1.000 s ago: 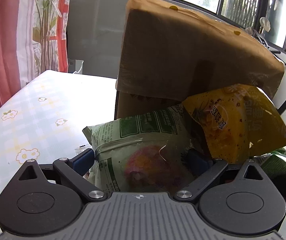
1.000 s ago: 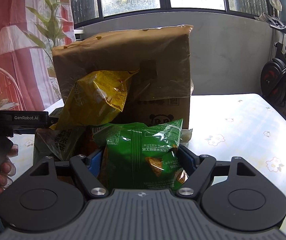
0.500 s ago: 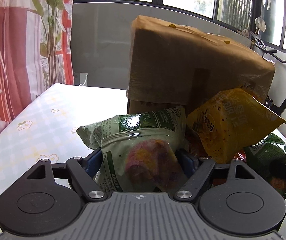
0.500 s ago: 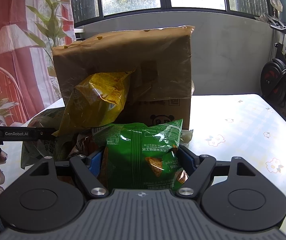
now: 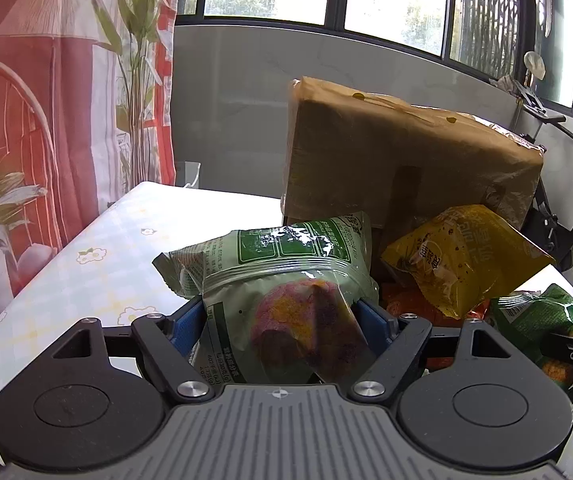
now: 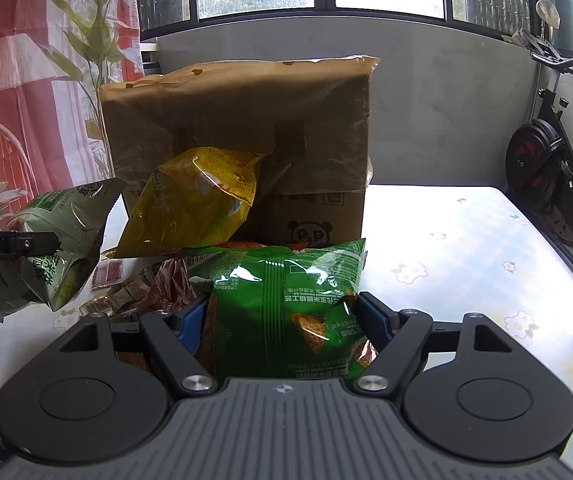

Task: Organize snacks
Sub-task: 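Grasp the green chip bag with the right tool while the left tool grasps a pale green bag, then lift both green bags over the box and open both tools to drop them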

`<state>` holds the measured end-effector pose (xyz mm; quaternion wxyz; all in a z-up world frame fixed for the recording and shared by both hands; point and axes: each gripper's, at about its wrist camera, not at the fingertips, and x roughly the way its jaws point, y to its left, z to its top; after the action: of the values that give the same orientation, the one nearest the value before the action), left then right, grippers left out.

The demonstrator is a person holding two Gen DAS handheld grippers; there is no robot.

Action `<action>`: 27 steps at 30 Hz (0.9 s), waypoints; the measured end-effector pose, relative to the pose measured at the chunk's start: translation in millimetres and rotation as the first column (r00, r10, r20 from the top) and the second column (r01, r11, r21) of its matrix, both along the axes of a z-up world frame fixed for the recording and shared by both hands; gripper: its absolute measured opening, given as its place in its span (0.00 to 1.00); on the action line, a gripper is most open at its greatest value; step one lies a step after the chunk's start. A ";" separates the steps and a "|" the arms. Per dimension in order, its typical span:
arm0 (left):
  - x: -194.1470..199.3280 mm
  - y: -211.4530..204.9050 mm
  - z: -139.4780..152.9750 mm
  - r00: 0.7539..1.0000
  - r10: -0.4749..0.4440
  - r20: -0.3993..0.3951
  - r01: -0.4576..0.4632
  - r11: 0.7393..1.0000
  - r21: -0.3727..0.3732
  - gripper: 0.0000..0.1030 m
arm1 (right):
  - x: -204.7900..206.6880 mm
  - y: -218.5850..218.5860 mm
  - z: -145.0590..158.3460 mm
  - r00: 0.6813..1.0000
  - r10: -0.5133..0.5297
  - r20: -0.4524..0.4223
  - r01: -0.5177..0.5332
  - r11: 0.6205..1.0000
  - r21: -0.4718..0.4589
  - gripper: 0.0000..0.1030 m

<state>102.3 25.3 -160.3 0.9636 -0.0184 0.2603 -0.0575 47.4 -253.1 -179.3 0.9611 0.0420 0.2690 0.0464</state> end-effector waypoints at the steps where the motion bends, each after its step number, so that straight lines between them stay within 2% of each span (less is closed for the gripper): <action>1: -2.2 0.2 1.1 1.000 -0.001 0.002 0.001 1.000 -0.001 0.80 | -1.7 0.3 1.2 1.000 -0.003 0.000 0.003 1.000 -0.003 0.76; 14: -32.4 13.4 21.3 0.996 0.038 0.081 -0.034 0.998 -0.050 0.80 | -31.3 -2.7 28.0 0.997 -0.026 0.079 0.027 1.000 -0.013 0.76; 21: -30.2 13.8 35.5 0.991 0.046 0.128 -0.043 0.999 -0.032 0.80 | -37.3 -7.7 44.3 0.989 -0.048 0.141 0.050 0.999 -0.013 0.76; 27: -13.6 8.1 64.6 0.981 0.010 0.194 -0.013 1.000 0.014 0.80 | -21.1 -16.4 70.1 0.977 -0.032 0.212 0.035 0.999 -0.010 0.76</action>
<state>88.6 33.4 -95.7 0.9848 -0.0070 0.1657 -0.0515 26.2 -269.5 -109.2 0.9852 0.0347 0.1649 0.0327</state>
